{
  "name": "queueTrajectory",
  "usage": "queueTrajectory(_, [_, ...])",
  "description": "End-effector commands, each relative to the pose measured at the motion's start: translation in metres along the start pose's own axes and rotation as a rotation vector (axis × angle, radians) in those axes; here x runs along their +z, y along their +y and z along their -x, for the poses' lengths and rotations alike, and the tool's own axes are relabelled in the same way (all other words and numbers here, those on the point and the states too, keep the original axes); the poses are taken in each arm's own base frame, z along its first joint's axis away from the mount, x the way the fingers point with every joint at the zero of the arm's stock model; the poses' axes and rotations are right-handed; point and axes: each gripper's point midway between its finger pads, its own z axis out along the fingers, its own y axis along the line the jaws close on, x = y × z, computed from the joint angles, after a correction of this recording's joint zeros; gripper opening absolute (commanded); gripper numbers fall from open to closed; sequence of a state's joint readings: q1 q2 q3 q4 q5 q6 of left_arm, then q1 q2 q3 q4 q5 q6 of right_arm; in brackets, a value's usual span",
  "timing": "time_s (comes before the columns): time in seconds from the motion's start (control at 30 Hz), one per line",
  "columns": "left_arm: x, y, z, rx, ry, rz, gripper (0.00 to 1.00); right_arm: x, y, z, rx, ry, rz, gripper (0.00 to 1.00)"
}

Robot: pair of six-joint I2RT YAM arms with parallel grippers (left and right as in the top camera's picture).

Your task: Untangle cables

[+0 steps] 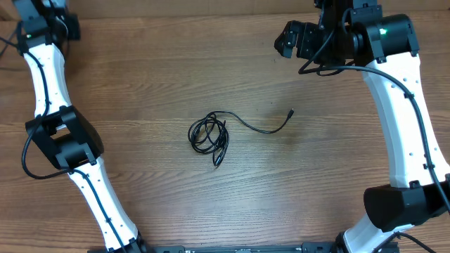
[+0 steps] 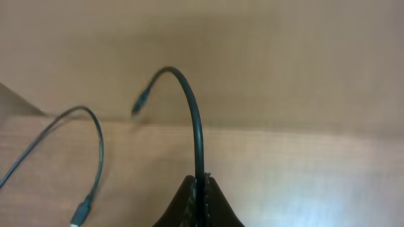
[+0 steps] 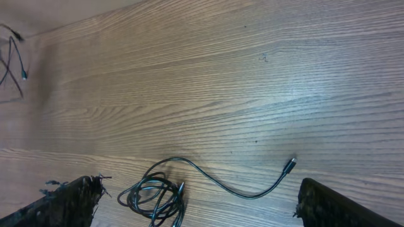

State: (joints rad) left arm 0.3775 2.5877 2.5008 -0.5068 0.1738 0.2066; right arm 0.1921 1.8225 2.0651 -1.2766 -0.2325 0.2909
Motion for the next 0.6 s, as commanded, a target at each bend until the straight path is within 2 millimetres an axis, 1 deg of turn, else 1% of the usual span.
queueTrajectory(0.0, [-0.005, 0.000, 0.022, -0.325, -0.072, -0.019, 0.04, -0.005, 0.005, 0.000, 0.001, -0.008, 0.015, 1.00])
queueTrajectory(0.03, [-0.004, 0.000, 0.024, -0.372, -0.083, -0.021, 0.04, -0.005, 0.005, 0.000, 0.001, -0.008, 0.015, 1.00])
queueTrajectory(0.07, [-0.003, 0.000, 0.024, -0.397, -0.086, -0.021, 0.12, -0.005, 0.005, 0.000, 0.001, -0.008, 0.015, 1.00])
queueTrajectory(0.1, [-0.003, 0.001, 0.023, -0.400, -0.087, -0.018, 0.38, -0.005, 0.005, 0.000, 0.002, -0.008, 0.015, 1.00])
queueTrajectory(0.17, [0.000, 0.001, 0.017, -0.402, -0.075, -0.008, 1.00, -0.005, 0.004, -0.001, 0.002, -0.006, 0.014, 1.00])
queueTrajectory(0.23, [0.003, -0.001, 0.008, -0.398, -0.044, -0.008, 1.00, -0.005, 0.004, -0.002, 0.003, -0.002, 0.012, 1.00])
queueTrajectory(0.27, [0.004, -0.001, -0.003, -0.392, -0.005, -0.007, 1.00, -0.005, 0.004, -0.002, 0.003, -0.002, 0.012, 1.00])
queueTrajectory(0.33, [0.004, -0.001, -0.014, -0.384, 0.039, -0.004, 1.00, -0.005, 0.004, -0.002, 0.003, -0.002, 0.013, 1.00])
queueTrajectory(0.57, [-0.003, 0.003, -0.042, -0.432, 0.154, -0.001, 1.00, -0.005, 0.004, -0.002, 0.003, 0.000, 0.012, 1.00])
